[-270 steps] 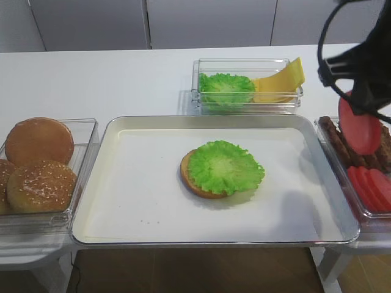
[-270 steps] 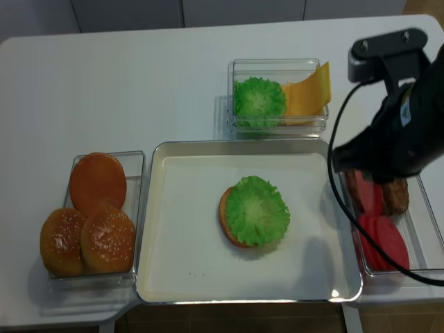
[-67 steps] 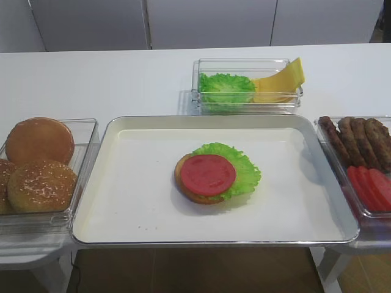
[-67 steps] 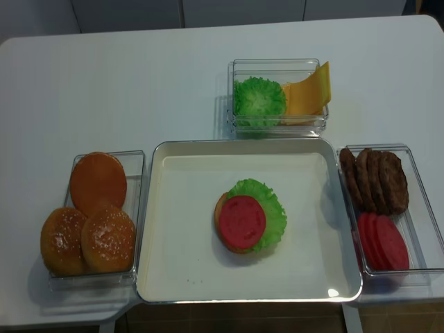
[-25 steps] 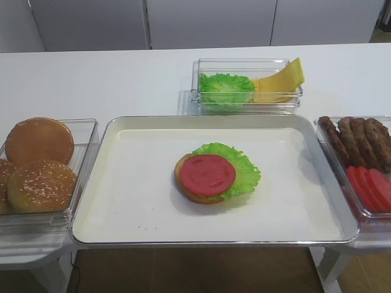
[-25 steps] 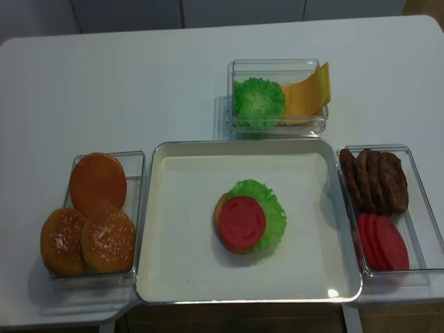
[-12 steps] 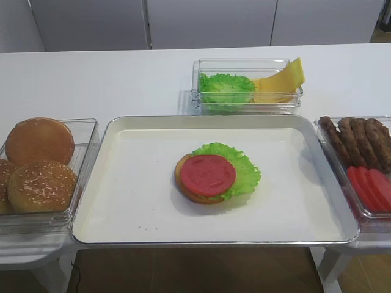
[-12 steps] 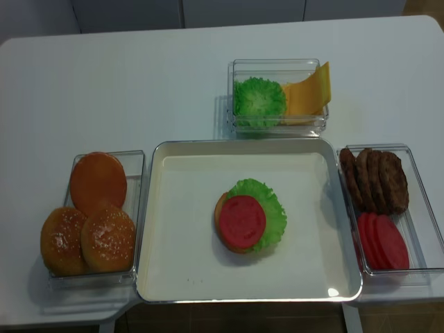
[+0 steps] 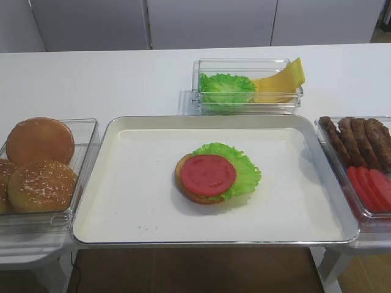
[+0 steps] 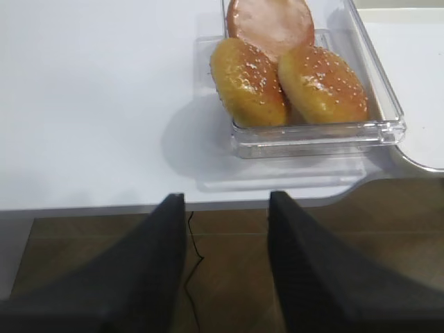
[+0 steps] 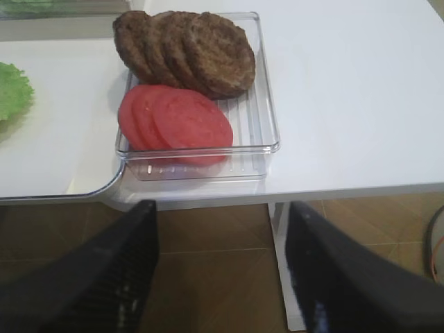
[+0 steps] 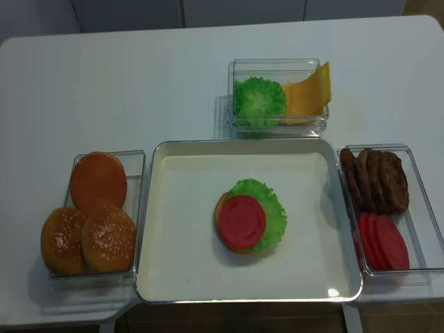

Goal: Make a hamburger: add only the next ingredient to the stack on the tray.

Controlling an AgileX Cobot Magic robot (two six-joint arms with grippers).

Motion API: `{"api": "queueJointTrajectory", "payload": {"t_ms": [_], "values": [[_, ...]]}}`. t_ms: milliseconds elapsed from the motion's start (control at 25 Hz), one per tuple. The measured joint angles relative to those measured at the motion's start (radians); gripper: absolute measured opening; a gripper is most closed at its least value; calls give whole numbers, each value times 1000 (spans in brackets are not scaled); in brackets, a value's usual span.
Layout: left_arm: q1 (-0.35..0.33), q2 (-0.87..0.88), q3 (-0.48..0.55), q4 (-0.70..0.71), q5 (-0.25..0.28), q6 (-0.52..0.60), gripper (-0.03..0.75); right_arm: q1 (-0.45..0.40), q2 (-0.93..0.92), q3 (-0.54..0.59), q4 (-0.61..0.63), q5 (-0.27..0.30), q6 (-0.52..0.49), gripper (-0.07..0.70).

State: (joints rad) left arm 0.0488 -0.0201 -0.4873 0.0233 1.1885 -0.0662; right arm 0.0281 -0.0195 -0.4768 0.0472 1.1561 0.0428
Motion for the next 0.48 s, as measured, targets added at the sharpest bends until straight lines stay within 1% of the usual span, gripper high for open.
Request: {"api": "queueJointTrajectory", "payload": {"t_ms": [480], "values": [[0, 0, 0, 0, 0, 0, 299, 0, 0, 0, 0, 0, 2, 439]]}}
